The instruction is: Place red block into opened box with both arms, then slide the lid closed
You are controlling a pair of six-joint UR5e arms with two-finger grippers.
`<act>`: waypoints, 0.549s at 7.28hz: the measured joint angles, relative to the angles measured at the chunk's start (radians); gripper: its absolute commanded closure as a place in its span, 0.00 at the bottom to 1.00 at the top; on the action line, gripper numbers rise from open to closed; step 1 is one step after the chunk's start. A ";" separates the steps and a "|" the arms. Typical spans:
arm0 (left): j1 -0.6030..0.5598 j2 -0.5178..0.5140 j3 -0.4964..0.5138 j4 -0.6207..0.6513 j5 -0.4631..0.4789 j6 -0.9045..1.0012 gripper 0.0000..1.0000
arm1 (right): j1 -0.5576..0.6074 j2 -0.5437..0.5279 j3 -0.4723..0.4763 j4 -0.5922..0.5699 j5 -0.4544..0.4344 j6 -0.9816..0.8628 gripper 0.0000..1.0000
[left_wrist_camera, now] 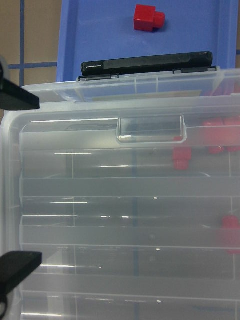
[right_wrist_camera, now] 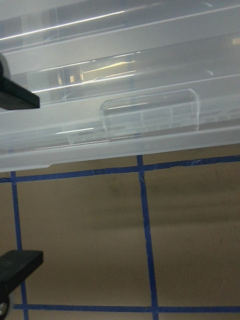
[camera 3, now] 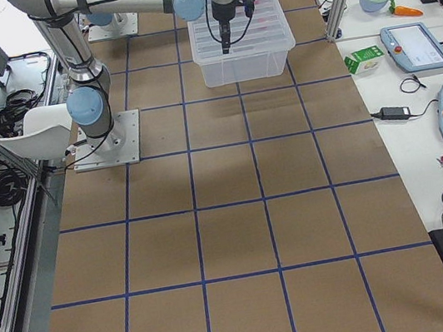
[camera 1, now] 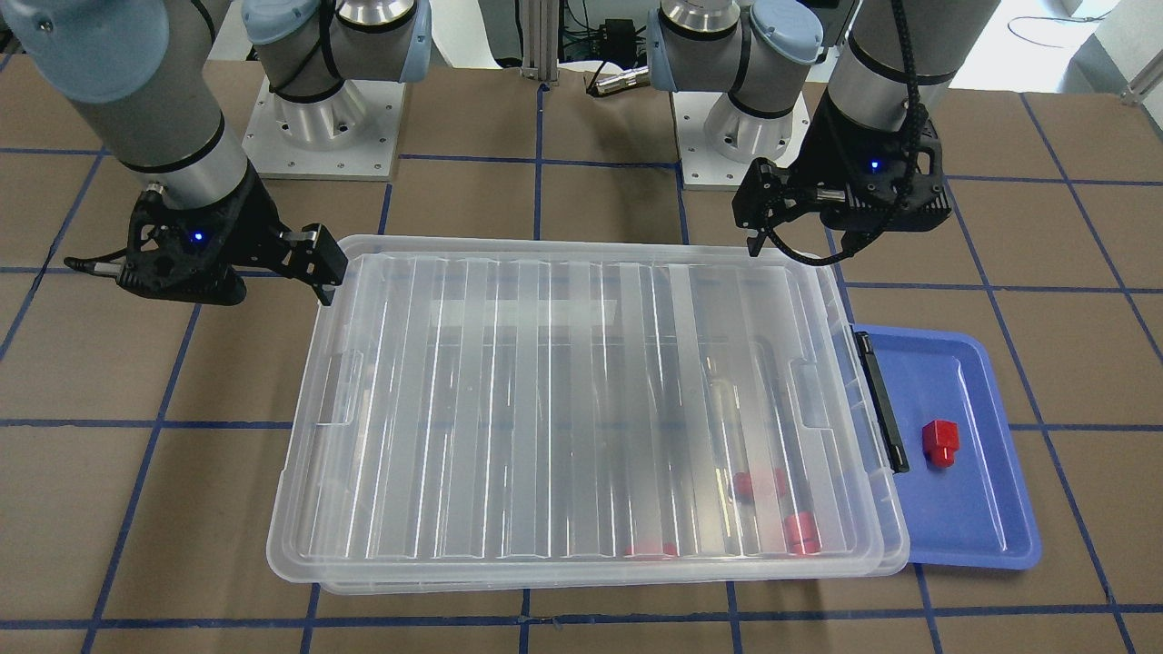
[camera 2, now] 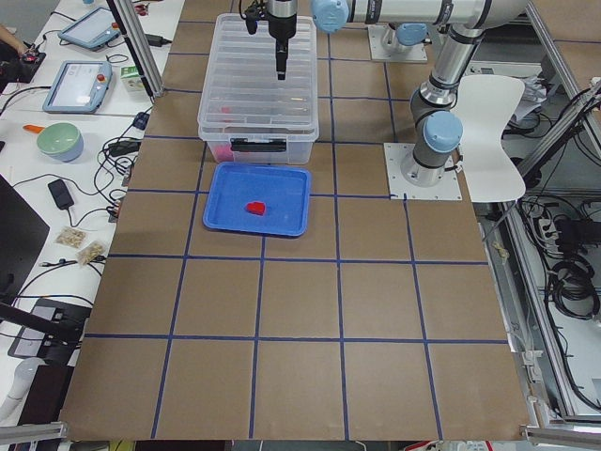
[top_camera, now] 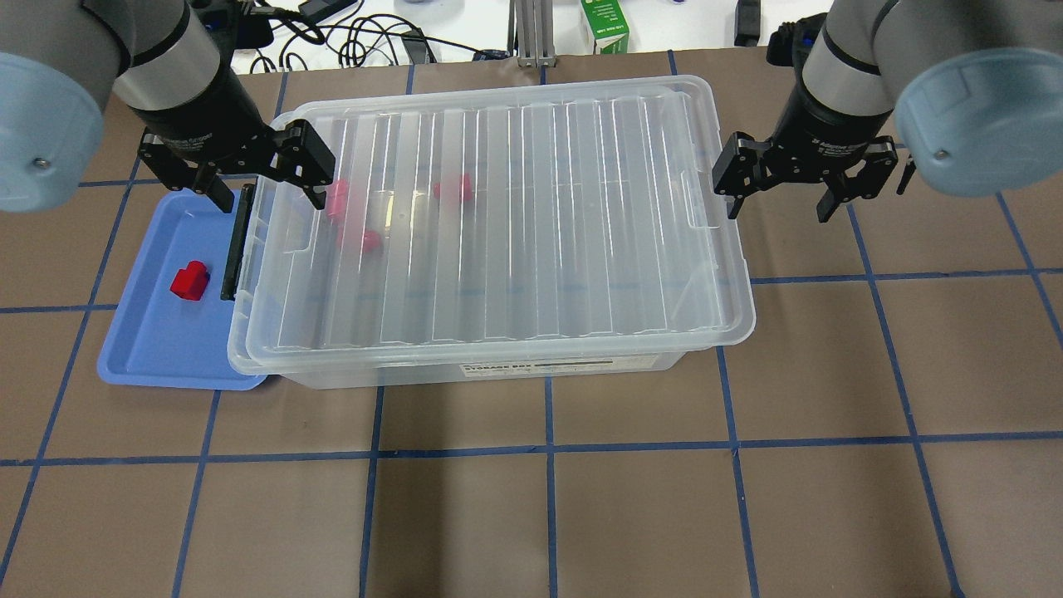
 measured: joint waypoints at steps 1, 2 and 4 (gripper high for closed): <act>0.000 0.000 0.000 0.000 0.000 0.000 0.00 | 0.000 0.026 0.000 -0.040 0.023 -0.001 0.00; 0.000 -0.001 0.000 0.000 0.000 0.000 0.00 | -0.001 0.052 0.001 -0.069 0.032 -0.003 0.00; 0.000 -0.003 0.000 0.000 -0.001 0.000 0.00 | -0.006 0.088 0.004 -0.094 0.027 -0.004 0.00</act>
